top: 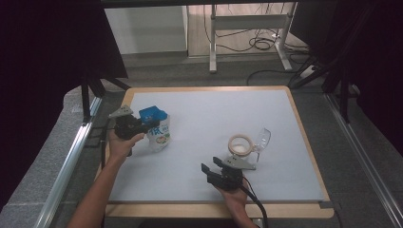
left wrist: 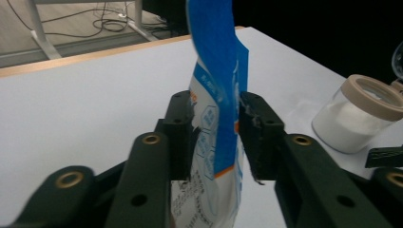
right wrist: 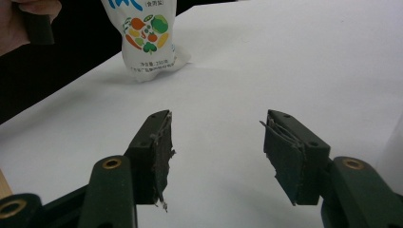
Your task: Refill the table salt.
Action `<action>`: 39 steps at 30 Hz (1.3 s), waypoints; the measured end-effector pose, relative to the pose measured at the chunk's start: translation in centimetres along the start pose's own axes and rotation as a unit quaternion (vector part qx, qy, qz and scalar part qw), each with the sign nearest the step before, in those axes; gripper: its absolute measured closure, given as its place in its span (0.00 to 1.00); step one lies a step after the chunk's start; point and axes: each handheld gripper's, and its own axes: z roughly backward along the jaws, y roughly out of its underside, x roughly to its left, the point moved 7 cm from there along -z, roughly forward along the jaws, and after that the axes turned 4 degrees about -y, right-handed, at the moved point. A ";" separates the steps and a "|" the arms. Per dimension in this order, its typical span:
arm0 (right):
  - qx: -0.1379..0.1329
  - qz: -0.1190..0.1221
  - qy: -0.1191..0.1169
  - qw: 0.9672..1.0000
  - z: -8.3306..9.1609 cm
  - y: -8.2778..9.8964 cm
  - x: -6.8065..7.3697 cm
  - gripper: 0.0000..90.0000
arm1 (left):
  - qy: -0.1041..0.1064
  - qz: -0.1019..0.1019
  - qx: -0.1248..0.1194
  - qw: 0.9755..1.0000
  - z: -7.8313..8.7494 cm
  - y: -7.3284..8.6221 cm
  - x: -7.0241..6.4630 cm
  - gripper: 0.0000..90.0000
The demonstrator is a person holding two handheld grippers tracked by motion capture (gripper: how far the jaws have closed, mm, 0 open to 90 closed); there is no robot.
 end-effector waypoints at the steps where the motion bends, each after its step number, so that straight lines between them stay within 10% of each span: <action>1: 0.000 0.000 0.000 1.000 0.0 0.0 0.0 0.48 | -0.003 0.000 0.000 1.000 0.0 0.0 0.0 0.67; 13: 0.002 -0.001 0.001 1.000 -0.1 0.1 -0.1 0.47 | 0.007 0.009 0.002 1.000 0.1 1.1 -0.3 0.45; 39: -0.007 0.023 -0.010 1.000 1.7 -1.0 -0.2 0.48 | -0.003 0.006 0.038 0.999 1.9 5.8 -0.9 0.38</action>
